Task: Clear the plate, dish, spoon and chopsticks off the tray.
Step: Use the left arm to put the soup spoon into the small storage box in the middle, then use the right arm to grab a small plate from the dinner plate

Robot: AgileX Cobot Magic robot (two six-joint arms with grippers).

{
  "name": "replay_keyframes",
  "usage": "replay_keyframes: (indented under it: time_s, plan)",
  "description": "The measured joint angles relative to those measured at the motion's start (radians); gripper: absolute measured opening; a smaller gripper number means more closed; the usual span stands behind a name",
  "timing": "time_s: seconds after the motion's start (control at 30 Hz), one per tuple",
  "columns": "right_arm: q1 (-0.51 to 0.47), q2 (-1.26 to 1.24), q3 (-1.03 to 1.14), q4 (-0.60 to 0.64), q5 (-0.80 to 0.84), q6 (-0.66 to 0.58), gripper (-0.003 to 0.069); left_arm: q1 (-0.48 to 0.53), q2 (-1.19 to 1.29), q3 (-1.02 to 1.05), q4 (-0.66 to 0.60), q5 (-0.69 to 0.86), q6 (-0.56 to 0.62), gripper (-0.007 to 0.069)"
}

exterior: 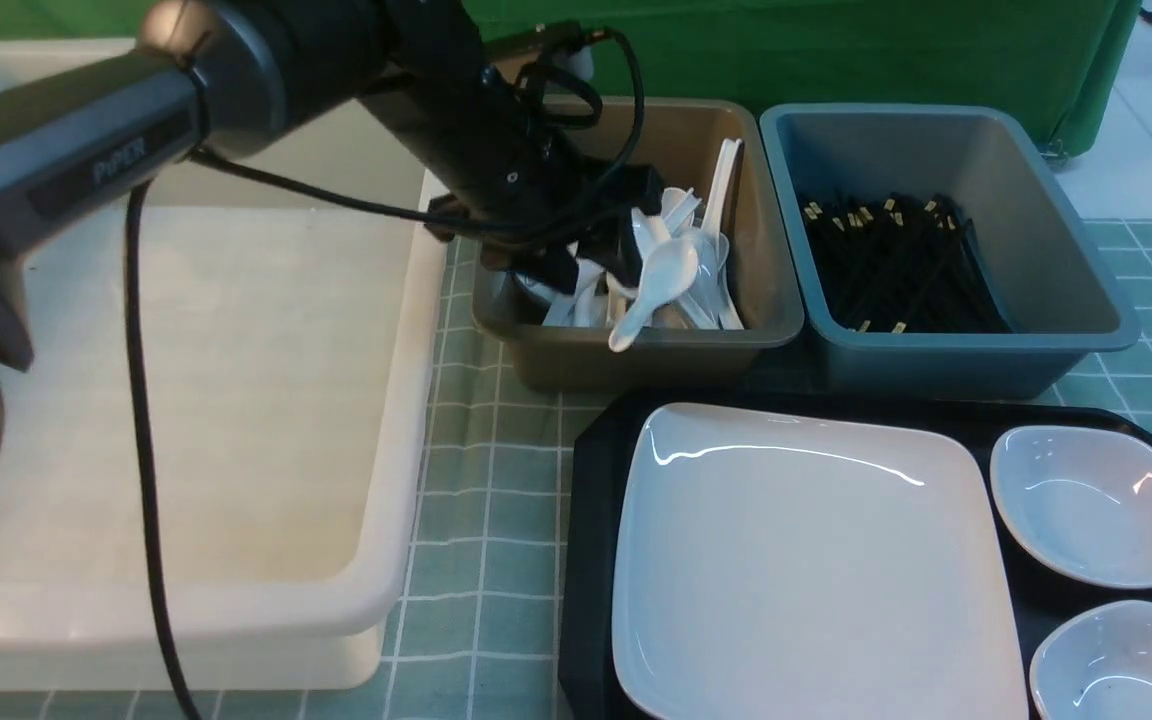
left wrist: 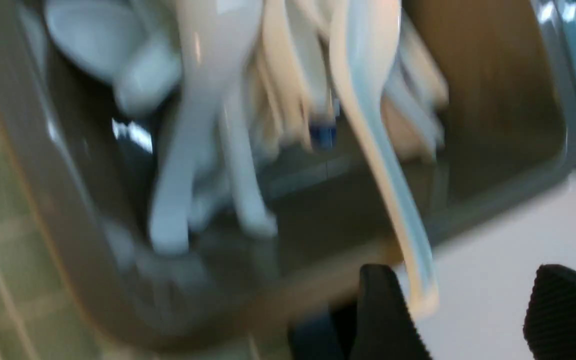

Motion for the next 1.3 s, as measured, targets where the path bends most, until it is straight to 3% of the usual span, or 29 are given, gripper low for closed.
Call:
replay_keyframes:
  time_s: [0.03, 0.07, 0.13, 0.2, 0.33, 0.4, 0.63, 0.77, 0.93, 1.13, 1.2, 1.3]
  plan:
    - [0.0, 0.0, 0.0, 0.0, 0.0, 0.0, 0.0041, 0.0, -0.002, 0.0, 0.001, 0.011, 0.0, 0.033]
    - [0.0, 0.0, 0.0, 0.0, 0.0, 0.0, 0.0044, -0.011, -0.041, 0.013, 0.013, 0.103, 0.028, 0.02]
    - [0.0, 0.0, 0.0, 0.002, 0.0, -0.006, 0.0045, -0.027, -0.075, 0.041, 0.033, 0.135, 0.05, 0.0097]
    - [0.0, 0.001, 0.0, 0.014, 0.009, -0.028, 0.0046, -0.051, -0.12, 0.086, 0.062, 0.146, 0.065, 0.0043]
    - [0.02, 0.013, 0.027, 0.082, 0.046, -0.111, 0.0078, -0.119, -0.247, 0.239, 0.111, 0.134, 0.062, 0.0006]
    - [0.06, 0.02, 0.071, 0.12, 0.039, -0.157, 0.0134, -0.155, -0.319, 0.348, 0.11, 0.086, 0.058, 0.0004]
    - [0.268, 0.088, 0.329, 0.049, -0.149, -0.164, 0.0475, -0.177, -0.565, 0.665, 0.11, -0.055, 0.001, 0.0001]
    - [0.332, 0.172, 0.423, 0.026, -0.292, -0.143, 0.0537, -0.176, -0.668, 0.759, 0.124, -0.098, -0.038, 0.0004]
    - [0.357, 0.32, 0.453, -0.054, -0.423, -0.049, 0.0542, -0.176, -0.779, 0.808, 0.124, -0.126, -0.049, 0.0008]
    - [0.358, 0.441, 0.456, -0.12, -0.448, 0.027, 0.0533, -0.176, -0.848, 0.813, 0.13, -0.124, -0.049, 0.0008]
    - [0.359, 0.473, 0.455, -0.126, -0.462, 0.032, 0.0499, -0.176, -0.867, 0.813, 0.145, -0.124, -0.063, 0.0008]
    - [0.36, 0.488, 0.443, -0.141, -0.45, 0.035, 0.0381, -0.176, -0.879, 0.813, 0.174, -0.12, -0.087, 0.0008]
